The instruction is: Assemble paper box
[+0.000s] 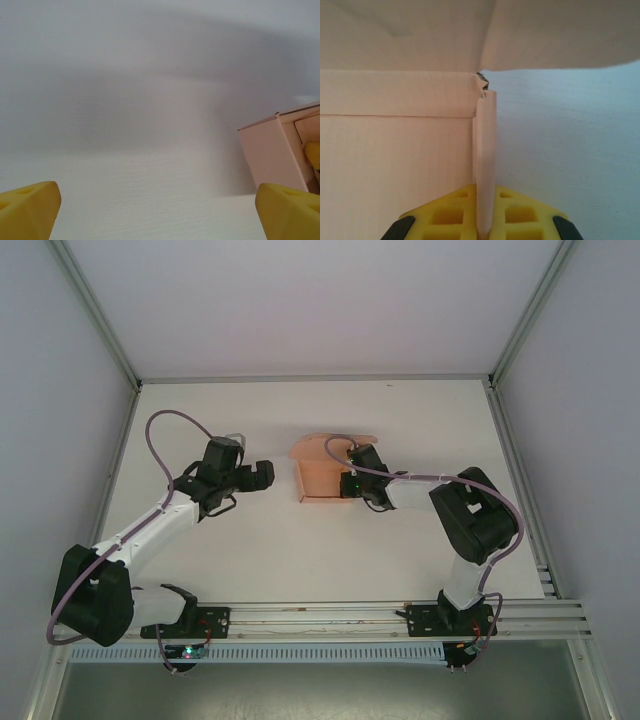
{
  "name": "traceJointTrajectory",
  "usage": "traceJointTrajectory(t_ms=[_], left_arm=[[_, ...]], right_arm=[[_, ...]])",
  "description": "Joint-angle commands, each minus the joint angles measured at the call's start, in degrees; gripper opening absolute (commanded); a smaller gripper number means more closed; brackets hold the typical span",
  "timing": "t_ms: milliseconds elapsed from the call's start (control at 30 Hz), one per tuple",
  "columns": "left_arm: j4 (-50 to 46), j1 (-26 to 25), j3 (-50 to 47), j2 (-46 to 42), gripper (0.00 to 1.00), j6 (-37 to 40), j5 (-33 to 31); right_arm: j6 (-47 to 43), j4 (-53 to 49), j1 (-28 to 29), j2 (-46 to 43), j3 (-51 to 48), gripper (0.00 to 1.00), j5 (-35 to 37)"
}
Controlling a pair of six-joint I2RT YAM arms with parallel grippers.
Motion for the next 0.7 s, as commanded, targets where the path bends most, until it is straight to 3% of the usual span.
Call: traceJointTrajectory(t_ms=[0,100,200,433,667], left_arm=[[-0.2,-0.4,-0.9,-1.8,1.0,0.2,-1.4],[2.0,-0.3,-1.0,-1.8,1.0,-0.1,0.5],[7.1,-0.3,-1.5,-1.8,1.0,0.2,6.8],[22.3,-1.1,-1.9,-1.3,1.0,-1.1,22.1],[24.2,-2.6,1.2,0.5,1.0,-0.7,24.3]], right_arm=[[3.2,6.9,-2.2,-2.9,-3.7,0.0,-9.1],[15.3,28.2,-6.4,-6.0,-8.1,0.0,-26.2],[23.7,38.6,-7.3,-7.9,-6.3,0.0,-35.7],[20.2,29.7,-3.2,-12.8,-0.5,0.0,-41.1],[22.0,31.4,-0.8,-11.7,-0.8,0.0,-46.6]])
